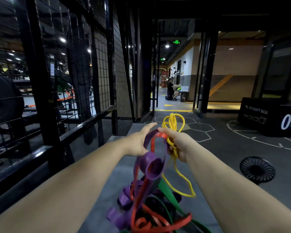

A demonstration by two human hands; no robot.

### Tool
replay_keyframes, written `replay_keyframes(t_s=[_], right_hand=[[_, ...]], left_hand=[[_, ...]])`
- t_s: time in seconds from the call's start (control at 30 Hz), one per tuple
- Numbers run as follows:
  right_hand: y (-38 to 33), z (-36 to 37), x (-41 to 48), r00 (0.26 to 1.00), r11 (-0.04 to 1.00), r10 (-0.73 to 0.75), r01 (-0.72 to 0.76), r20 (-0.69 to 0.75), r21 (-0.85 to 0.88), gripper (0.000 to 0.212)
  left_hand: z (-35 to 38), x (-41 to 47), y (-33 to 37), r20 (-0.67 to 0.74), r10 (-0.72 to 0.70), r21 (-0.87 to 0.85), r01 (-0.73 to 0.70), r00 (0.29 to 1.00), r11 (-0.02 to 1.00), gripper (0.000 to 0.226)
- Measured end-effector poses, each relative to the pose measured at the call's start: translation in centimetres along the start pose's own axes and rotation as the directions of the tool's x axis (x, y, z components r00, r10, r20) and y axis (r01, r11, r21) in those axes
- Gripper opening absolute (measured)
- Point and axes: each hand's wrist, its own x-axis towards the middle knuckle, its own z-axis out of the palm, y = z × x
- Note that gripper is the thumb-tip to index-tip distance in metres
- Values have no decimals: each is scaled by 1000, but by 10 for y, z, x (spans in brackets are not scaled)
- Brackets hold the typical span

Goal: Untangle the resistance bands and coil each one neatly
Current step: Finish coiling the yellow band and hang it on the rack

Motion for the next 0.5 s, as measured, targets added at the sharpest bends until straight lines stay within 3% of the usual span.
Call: replay_keyframes(t_s=[0.1, 0.2, 0.33, 0.43, 0.5], right_hand=[[2, 3, 4, 1000, 1000, 10, -11, 10, 20, 29], [1, -1, 7, 996, 996, -13, 5, -84, -85, 35], [-7, -13, 9, 977, 995, -45, 26, -207, -94, 29], [-12, -15, 7, 972, 997, -64, 51, -228, -62, 24], [-13, -15, 6, 971, 997, -73, 64, -228, -47, 23]], left_hand=[[2, -3, 9, -116, -27, -63, 20, 993, 998, 73], [-1, -8, 13, -268, -129, 116, 165, 955, 979, 29], [-6, -13, 8, -318, -355, 341, 455, 879, 823, 23], [0, -15, -1, -334, -478, 351, 578, 812, 737, 33], [7, -13, 2, -300, -517, 327, 595, 802, 734, 43]])
